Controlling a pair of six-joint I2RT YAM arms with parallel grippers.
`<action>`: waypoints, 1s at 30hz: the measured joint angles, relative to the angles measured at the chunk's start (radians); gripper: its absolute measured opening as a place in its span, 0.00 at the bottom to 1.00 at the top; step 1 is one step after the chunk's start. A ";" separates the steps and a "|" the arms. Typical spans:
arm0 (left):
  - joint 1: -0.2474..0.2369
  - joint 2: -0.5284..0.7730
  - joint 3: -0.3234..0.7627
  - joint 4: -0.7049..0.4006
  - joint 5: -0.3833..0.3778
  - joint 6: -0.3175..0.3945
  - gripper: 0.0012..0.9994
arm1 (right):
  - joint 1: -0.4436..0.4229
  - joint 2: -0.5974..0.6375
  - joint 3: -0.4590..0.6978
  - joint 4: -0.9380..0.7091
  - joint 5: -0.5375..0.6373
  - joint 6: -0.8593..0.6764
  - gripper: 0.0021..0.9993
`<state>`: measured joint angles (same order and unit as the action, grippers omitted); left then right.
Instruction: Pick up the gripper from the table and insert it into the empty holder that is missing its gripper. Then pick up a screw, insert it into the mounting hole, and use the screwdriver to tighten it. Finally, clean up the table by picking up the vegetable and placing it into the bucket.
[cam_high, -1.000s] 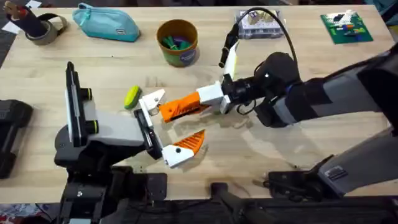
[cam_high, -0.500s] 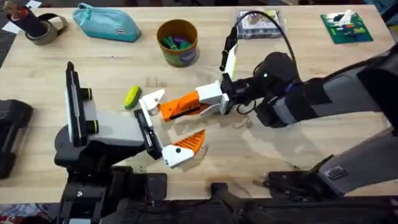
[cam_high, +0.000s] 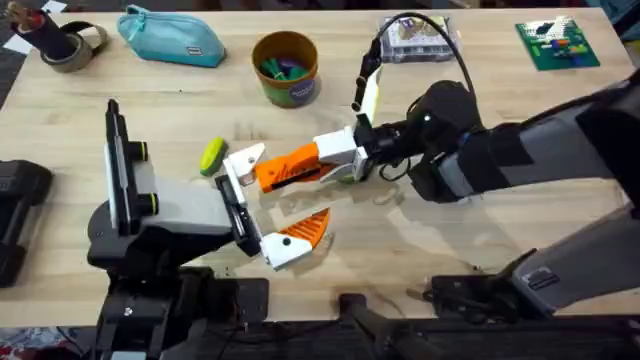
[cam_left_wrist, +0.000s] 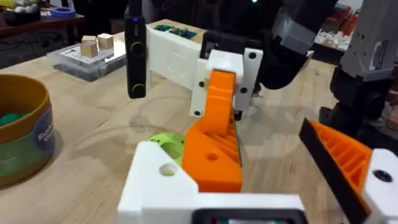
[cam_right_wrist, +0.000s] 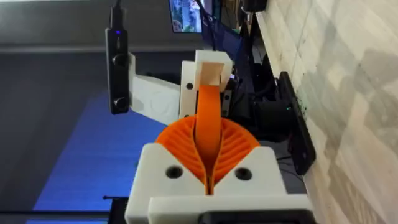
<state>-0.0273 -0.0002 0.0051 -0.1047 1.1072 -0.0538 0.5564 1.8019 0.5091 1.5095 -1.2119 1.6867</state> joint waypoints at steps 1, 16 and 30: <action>0.000 0.000 0.000 0.000 0.000 0.000 0.99 | 0.000 0.000 0.000 -0.001 0.000 0.003 0.01; 0.000 0.000 0.000 -0.003 0.000 0.000 0.99 | 0.000 0.000 0.001 -0.006 0.025 -0.008 0.01; 0.000 0.000 0.000 -0.003 0.000 -0.008 0.99 | 0.011 -0.002 0.008 -0.070 0.085 -0.064 0.02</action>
<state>-0.0273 0.0000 0.0051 -0.1081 1.1076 -0.0614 0.5676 1.8003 0.5167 1.4396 -1.1273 1.6230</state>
